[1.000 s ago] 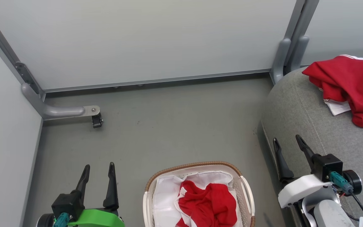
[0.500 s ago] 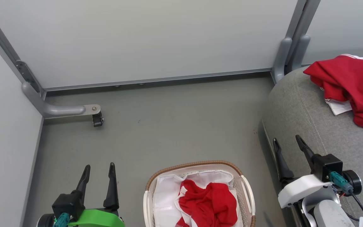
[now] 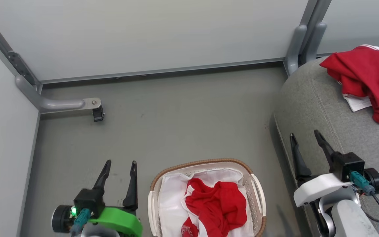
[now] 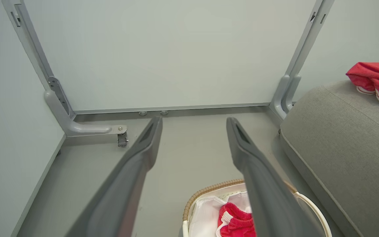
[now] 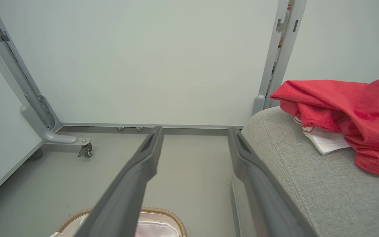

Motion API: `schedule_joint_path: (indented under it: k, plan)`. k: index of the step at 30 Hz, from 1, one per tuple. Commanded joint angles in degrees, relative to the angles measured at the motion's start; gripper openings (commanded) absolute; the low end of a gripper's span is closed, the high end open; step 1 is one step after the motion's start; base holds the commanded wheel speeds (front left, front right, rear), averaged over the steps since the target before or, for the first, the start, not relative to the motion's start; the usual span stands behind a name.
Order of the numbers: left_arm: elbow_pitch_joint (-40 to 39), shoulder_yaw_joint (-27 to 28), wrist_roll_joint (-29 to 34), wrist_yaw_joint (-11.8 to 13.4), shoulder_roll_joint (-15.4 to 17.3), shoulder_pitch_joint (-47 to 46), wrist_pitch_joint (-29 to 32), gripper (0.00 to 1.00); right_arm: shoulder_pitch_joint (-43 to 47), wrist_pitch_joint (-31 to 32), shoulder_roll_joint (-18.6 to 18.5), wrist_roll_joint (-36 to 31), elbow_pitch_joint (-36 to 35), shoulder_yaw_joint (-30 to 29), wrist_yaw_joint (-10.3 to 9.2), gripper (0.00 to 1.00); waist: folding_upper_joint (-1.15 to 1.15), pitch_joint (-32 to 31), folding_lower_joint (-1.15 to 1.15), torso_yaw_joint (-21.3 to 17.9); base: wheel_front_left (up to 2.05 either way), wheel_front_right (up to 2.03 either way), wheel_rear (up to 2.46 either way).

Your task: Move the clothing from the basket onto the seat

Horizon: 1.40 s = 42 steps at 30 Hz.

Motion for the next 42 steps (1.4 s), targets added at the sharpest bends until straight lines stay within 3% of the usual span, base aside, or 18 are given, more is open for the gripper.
schedule_joint_path:
  k: [1, 8, 23, 31, 42]
  plan:
    - [0.75, -0.79, 0.66, -0.44, 0.01, -1.84, 0.03, 1.0, -0.87, -0.14, -0.23, -0.66, -0.58, -0.56, -0.08, 1.0, 0.59, 2.12, 0.0, -0.18, 0.0, 0.0, 0.0]
    - [8.59, -8.85, 1.6, -1.72, 0.03, -12.08, 0.03, 1.0, -5.67, -0.14, -0.23, -3.01, -3.61, -3.18, -0.08, 1.0, 0.59, 10.51, 0.0, -1.03, 0.0, 0.0, 0.0]
    - [33.04, -31.25, -4.66, -2.52, 0.16, -32.01, 1.73, 1.0, -18.52, -0.14, -0.2, -4.05, -10.85, -3.41, -0.08, 1.0, 0.59, 29.88, 0.0, -7.14, 0.0, 0.0, 0.0]
    - [38.83, -37.27, -10.05, -2.53, 0.16, -36.62, 4.22, 1.0, -22.99, -0.14, -0.2, -2.63, -13.44, -2.7, -0.08, 1.0, 0.59, 38.13, 0.0, -9.98, 0.0, 0.0, 0.0]
    - [41.87, -45.24, -18.8, -2.54, 0.17, -39.5, 8.99, 1.0, -25.64, -0.14, -0.2, -0.83, -14.32, -1.86, -0.08, 1.0, 0.59, 43.62, 0.0, -11.59, 0.0, 0.0, 0.0]
